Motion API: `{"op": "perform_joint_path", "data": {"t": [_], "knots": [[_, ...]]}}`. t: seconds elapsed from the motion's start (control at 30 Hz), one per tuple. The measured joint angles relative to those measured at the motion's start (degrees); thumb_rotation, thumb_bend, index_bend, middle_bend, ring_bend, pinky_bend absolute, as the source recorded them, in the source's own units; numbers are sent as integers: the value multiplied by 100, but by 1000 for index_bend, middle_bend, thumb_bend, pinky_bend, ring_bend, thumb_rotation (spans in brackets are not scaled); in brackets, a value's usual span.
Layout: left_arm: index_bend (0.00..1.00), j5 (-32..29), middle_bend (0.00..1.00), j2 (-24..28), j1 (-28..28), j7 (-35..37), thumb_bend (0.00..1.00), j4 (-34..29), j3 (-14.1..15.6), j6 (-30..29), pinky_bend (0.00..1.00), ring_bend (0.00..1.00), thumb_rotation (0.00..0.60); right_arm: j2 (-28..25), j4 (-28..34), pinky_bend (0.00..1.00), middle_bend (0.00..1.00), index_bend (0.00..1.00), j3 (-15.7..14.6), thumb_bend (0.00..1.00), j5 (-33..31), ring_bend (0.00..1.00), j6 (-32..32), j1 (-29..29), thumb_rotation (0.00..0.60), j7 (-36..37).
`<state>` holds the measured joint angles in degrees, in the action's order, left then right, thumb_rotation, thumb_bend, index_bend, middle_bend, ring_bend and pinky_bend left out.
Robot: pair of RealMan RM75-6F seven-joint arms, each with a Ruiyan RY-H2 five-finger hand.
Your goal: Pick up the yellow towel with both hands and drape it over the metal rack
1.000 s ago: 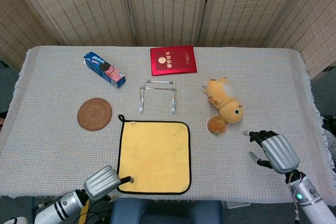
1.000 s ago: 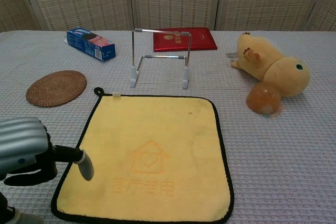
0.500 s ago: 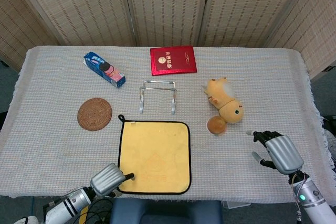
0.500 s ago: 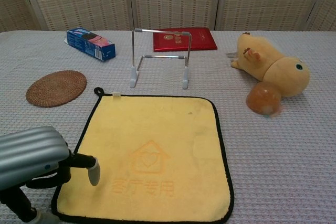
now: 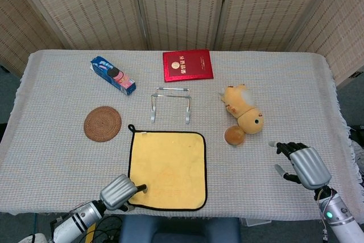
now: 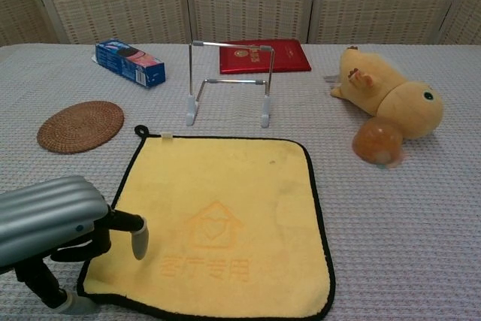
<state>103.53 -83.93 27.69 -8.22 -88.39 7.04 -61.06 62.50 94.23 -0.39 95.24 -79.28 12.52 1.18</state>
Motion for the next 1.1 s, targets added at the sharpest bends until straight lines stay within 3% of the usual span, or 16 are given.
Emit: {"op": "perform_joint_path", "data": {"t": [0.23,0.47,0.73,1.1], "knots": [[487,-44,987,-110,33,81,272,121,46,-50,1000,914,600,11,-23,455,448,259,0,326,3,447,-3,5,600,24],[470,-127,989,-124,47,-221,308,106,53,7,1000,914,600,23,-45,455,454,259,-5,326,0,455,6,9,600,41],[568,-263,996,-90,85,-553,363,-50,60,115,1000,921,600,40,-75,455,455,259,0,326,-13,457,13,17,600,66],[613,-363,1000,-97,28,-847,469,-176,102,66,1000,922,600,165,-129,455,478,278,-98,326,214,473,50,58,600,82]]}}
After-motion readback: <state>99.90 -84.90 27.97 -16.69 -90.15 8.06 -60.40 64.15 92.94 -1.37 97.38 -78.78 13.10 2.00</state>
